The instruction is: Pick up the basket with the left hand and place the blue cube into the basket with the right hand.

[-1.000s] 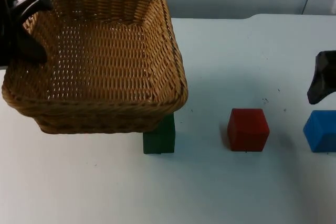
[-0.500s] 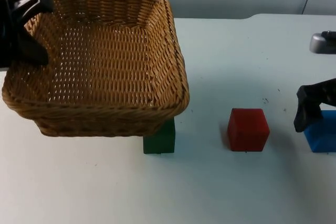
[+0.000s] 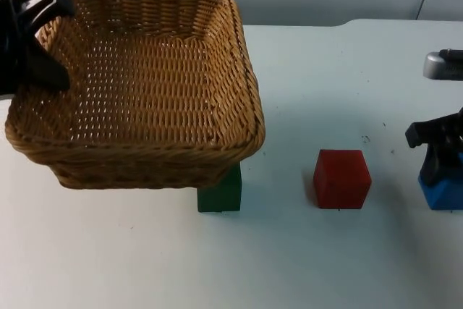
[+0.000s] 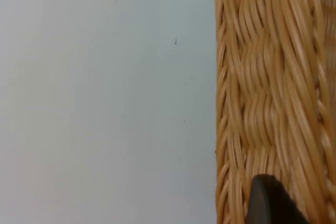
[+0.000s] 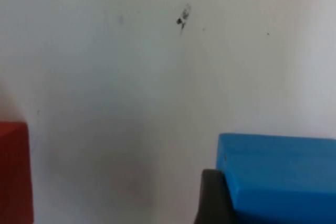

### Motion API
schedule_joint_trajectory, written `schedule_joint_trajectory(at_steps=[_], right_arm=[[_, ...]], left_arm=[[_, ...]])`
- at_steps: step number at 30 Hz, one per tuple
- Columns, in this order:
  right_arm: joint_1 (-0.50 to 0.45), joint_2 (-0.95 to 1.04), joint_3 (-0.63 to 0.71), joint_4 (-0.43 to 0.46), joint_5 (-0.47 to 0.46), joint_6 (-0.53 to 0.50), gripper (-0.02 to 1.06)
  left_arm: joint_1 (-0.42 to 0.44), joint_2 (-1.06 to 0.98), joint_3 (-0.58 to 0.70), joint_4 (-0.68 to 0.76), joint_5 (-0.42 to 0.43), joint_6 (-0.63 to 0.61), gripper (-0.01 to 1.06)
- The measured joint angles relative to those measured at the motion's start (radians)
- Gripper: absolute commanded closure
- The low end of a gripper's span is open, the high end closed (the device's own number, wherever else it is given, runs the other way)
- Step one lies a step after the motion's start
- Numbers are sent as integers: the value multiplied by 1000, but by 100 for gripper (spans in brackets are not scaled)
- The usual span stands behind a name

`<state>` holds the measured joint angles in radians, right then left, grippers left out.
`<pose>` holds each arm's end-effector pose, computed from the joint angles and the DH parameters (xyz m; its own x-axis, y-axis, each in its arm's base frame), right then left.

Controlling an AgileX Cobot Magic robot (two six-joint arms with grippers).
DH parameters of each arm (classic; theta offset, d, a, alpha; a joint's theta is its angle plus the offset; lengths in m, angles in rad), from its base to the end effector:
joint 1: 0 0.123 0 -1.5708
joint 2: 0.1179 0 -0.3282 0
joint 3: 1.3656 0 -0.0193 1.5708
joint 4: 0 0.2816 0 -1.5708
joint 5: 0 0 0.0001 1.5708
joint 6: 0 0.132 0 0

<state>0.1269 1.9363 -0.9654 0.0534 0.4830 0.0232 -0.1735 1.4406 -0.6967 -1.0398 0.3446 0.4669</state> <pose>0.3694 0.0504 0.0789 -0.9781 -0.0538 -0.2011 -0.0628 0.9973 0.0385 0.3040 -0.0924 0.2008 -0.8104 -0.3623 -0.4604 -0.0742 0.8430 -0.5328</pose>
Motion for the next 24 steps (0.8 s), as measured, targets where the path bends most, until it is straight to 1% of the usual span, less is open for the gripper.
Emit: schedule_joint_trajectory(at_steps=[5,9,12,13,16,18,19,23,24], right_arm=[[0,0,0,0,0,0,105],[0,-46,0,-2,32,0,105],[0,-152,0,-2,55,0,105],[0,-152,0,-2,55,0,105],[0,-300,0,-2,63,0,105],[0,-395,-21,-2,87,-2,105],[0,-395,-21,-2,87,-2,105],[22,-534,-139,8,175,-34,105],[22,-534,-139,8,175,-34,105]], left_arm=[[0,0,0,-6,0,0,105],[0,0,0,-6,0,0,105],[0,0,0,-6,2,0,105],[0,0,0,-6,2,0,105],[0,0,0,-6,2,0,105],[0,0,0,-6,4,0,105],[0,0,0,-6,4,0,105],[0,0,0,-6,4,0,105],[0,0,0,-6,4,0,105]])
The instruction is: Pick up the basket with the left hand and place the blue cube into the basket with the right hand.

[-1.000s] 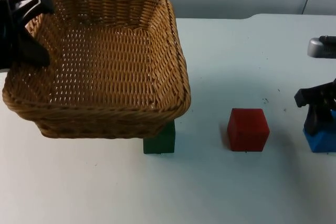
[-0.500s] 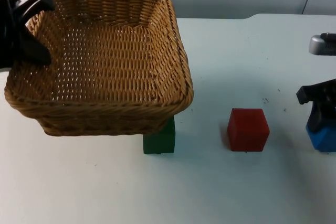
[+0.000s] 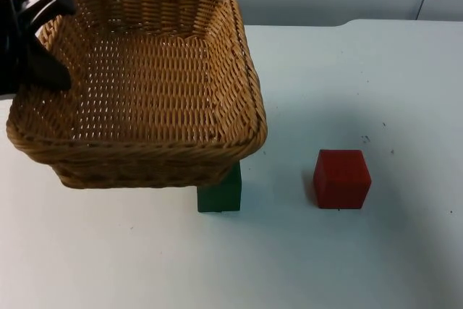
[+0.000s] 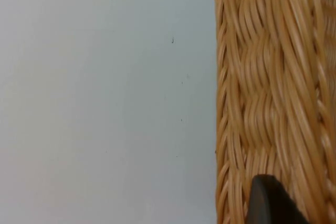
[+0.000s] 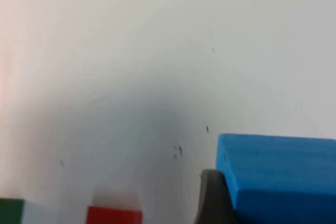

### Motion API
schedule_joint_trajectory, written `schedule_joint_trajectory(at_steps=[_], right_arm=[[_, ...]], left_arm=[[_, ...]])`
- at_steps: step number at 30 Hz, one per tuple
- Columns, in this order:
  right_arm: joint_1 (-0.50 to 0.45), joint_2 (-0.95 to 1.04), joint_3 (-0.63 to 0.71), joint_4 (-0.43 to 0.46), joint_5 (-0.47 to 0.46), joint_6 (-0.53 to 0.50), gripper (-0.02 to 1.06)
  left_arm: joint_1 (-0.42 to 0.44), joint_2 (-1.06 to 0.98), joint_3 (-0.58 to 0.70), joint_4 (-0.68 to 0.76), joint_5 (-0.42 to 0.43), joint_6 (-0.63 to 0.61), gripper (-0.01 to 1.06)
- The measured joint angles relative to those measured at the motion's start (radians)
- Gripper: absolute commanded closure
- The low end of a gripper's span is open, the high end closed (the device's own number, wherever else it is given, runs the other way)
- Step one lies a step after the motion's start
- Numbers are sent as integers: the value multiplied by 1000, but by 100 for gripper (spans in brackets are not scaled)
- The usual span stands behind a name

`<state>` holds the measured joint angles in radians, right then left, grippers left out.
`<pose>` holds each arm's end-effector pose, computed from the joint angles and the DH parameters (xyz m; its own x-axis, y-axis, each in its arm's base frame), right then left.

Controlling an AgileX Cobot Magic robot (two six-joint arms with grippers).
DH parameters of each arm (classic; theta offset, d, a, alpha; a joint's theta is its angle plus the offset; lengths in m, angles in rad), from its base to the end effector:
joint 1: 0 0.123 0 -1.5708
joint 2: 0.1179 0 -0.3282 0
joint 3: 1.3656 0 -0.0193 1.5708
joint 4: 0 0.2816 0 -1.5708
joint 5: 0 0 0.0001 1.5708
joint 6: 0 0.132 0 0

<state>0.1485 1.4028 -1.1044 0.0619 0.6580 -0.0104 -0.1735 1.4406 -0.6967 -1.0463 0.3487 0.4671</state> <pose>0.3436 0.0564 0.3099 -0.7608 -0.0748 -0.6446 -0.1428 0.9883 0.0538 0.3037 -0.0929 0.2009 -0.8115 -0.3663 -0.4553 -0.0768 0.8393 -0.5382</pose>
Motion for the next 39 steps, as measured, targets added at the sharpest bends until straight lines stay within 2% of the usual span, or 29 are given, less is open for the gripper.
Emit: schedule_joint_trajectory(at_steps=[4,5,8,9,13,14,18,24,33,39], right_arm=[[118,-32,-159,41,48,-39,105],[118,-32,-159,41,48,-39,105],[235,-16,-234,41,43,-43,105],[235,-16,-234,41,43,-43,105],[413,79,-346,41,28,-50,105],[413,79,-346,41,28,-50,105],[526,227,-444,27,32,-52,105],[597,408,-522,20,30,-57,105],[625,617,-605,20,42,-87,105],[626,673,-612,20,48,-95,105]], left_arm=[[0,0,0,-2,0,2,105],[0,0,0,-2,0,2,105],[0,0,0,-2,2,2,105],[0,0,0,-2,2,2,105],[0,0,0,-4,2,2,105],[0,0,0,-4,2,2,105],[0,0,0,-4,2,2,105],[0,0,0,-12,12,2,105],[0,0,0,-32,18,2,105],[0,0,0,-38,18,2,105]])
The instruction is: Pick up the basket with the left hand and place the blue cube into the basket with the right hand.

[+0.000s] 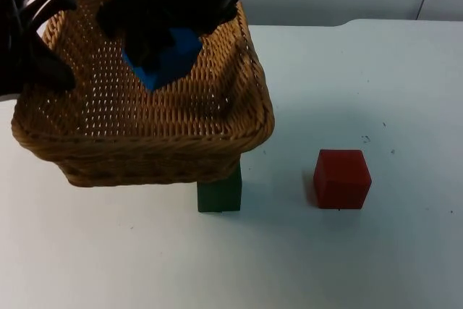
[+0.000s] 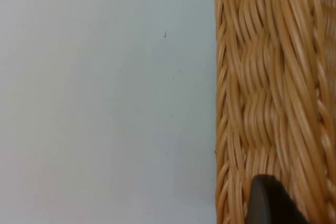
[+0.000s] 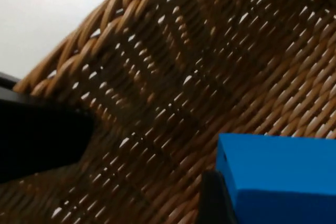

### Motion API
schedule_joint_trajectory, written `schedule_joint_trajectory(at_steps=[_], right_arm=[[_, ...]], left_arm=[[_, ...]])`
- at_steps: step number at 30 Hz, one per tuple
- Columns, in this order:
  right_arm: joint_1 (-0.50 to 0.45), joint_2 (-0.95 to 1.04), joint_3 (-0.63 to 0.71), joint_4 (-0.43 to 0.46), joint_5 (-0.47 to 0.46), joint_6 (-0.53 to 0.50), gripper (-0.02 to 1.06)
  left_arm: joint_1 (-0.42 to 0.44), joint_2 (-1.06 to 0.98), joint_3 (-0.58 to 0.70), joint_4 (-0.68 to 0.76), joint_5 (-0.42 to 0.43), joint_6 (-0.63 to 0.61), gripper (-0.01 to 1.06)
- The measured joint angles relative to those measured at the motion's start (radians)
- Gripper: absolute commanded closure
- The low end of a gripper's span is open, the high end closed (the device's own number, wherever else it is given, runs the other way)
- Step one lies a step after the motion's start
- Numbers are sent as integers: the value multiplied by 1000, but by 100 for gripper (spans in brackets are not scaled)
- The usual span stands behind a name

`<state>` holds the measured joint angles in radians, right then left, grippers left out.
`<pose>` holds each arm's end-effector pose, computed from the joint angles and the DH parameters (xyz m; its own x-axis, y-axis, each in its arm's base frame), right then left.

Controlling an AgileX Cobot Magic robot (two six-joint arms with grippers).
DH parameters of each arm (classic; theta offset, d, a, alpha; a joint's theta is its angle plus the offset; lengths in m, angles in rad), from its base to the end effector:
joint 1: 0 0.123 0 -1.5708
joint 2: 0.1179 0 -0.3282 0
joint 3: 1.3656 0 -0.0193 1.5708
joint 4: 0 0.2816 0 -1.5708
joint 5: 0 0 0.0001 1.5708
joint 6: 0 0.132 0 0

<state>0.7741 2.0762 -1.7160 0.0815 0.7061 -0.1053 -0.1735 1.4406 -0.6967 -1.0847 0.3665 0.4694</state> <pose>0.3824 0.3836 0.2228 -0.5612 -0.6090 -0.5606 -0.7442 0.6677 0.0196 0.3029 -0.0956 0.2018 -0.8143 -0.3901 -0.4298 -0.0926 0.8183 -0.5673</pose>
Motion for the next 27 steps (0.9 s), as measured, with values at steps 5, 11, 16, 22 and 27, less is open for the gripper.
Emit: schedule_joint_trajectory(at_steps=[5,11,16,22,27], right_arm=[[2,12,0,-2,0,-2,105],[2,12,0,-2,0,-18,94],[2,12,0,-2,2,-22,61],[2,12,0,-2,2,-25,33],[2,12,0,-2,-1,-25,23]], left_arm=[[0,0,0,-2,0,0,105],[0,0,0,-4,0,0,105],[0,0,0,-4,0,0,105],[0,0,0,-4,0,0,105],[0,0,0,-4,0,0,105]])
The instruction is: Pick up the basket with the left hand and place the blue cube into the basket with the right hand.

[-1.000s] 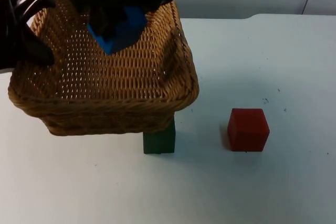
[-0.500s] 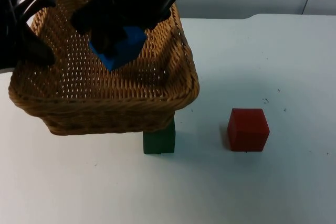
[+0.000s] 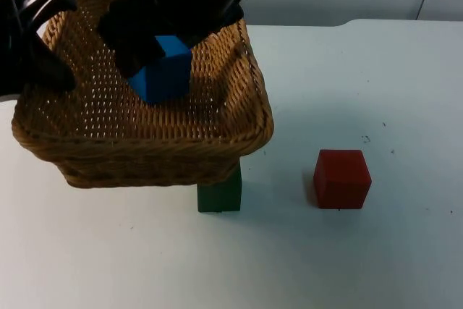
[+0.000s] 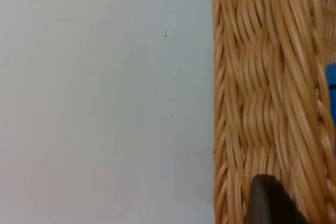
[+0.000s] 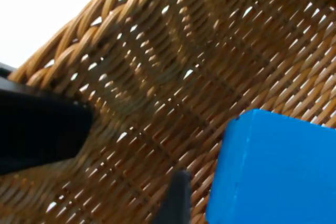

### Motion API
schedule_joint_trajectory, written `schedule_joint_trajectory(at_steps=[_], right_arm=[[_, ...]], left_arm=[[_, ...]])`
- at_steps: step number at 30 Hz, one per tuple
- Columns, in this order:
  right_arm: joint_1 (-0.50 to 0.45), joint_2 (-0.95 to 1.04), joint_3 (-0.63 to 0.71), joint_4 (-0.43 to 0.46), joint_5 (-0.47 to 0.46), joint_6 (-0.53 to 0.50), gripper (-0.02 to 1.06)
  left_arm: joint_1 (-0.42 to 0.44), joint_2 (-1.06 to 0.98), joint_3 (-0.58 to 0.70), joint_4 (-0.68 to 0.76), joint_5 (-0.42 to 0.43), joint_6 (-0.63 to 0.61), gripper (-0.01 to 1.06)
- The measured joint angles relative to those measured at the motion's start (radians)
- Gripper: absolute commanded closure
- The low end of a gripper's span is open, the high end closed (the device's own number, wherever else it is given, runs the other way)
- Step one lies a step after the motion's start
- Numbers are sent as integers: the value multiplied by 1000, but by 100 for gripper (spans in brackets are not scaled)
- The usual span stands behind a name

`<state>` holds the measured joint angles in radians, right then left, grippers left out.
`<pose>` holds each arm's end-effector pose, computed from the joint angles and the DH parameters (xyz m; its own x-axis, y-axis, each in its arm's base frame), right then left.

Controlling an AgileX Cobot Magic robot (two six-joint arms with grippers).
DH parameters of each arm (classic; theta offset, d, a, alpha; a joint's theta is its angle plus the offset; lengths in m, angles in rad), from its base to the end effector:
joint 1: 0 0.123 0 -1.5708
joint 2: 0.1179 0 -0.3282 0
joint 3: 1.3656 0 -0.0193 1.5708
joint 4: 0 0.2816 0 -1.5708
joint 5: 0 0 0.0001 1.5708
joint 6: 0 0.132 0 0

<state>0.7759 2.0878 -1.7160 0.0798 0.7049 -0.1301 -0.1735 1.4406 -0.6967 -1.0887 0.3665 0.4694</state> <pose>0.3827 0.3851 0.2166 -0.5447 -0.6312 -0.5522 -0.7592 0.6508 0.0049 0.3030 -0.0957 0.2020 -0.8136 -0.3934 -0.4281 -0.0949 0.8163 -0.5698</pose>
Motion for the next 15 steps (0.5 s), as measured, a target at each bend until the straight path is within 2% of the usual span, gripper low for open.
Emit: schedule_joint_trajectory(at_steps=[8,15], right_arm=[[0,-23,0,0,29,-2,23],[0,-204,0,-2,94,-17,23]], left_arm=[[0,0,0,0,0,2,105],[0,0,0,0,1,2,105]])
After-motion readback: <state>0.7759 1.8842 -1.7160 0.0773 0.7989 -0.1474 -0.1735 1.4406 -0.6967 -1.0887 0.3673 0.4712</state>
